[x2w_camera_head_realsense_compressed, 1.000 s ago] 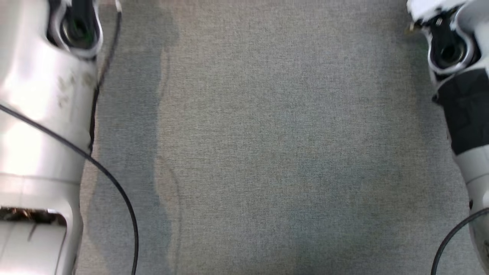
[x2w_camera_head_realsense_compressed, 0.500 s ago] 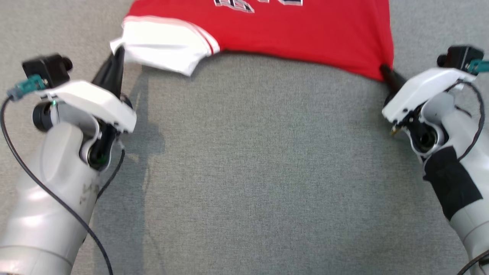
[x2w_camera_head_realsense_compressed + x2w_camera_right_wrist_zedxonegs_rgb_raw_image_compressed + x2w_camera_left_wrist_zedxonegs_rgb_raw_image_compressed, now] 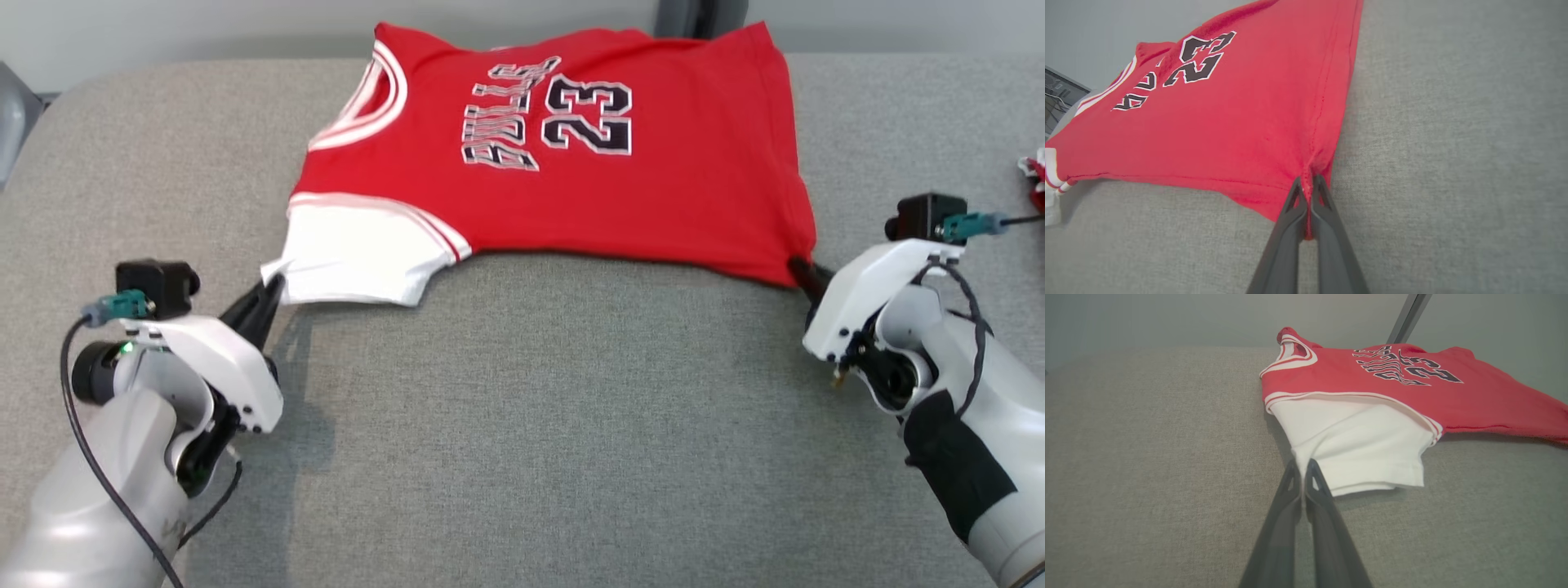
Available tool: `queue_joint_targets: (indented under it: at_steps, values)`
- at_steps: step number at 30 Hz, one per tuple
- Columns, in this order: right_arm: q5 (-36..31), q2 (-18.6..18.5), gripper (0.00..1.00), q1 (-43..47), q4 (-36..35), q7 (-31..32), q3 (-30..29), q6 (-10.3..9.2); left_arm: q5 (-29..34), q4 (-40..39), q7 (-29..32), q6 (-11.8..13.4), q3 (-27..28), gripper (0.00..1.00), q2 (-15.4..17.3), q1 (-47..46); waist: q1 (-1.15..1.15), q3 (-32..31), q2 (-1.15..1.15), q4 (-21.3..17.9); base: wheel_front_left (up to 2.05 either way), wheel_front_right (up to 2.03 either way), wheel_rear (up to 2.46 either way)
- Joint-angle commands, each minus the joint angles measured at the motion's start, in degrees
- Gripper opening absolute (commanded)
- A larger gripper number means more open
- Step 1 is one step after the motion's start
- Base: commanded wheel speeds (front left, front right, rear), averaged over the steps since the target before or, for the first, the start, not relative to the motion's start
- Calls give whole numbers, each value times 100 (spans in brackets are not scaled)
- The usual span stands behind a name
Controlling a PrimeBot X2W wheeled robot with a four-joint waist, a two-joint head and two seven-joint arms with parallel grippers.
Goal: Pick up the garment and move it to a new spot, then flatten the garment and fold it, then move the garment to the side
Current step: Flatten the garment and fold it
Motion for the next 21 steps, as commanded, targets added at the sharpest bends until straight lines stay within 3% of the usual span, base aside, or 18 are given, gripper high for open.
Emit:
queue_joint_targets:
  at_steps: [1,14,21]
  values:
    - [13,-117,0,166,62,112,98,-4,34,-80,59,-3,-94,0,130,161,0,-144,0,-9,0,0,0]
    - [488,-534,0,773,-207,811,531,-5,-197,-1193,862,0,-793,0,891,1042,0,-656,0,-110,0,0,0]
    - [796,-882,0,1147,-646,1321,809,-5,-722,-2181,1510,-1,-1051,0,1371,1690,0,-902,0,-223,0,0,0]
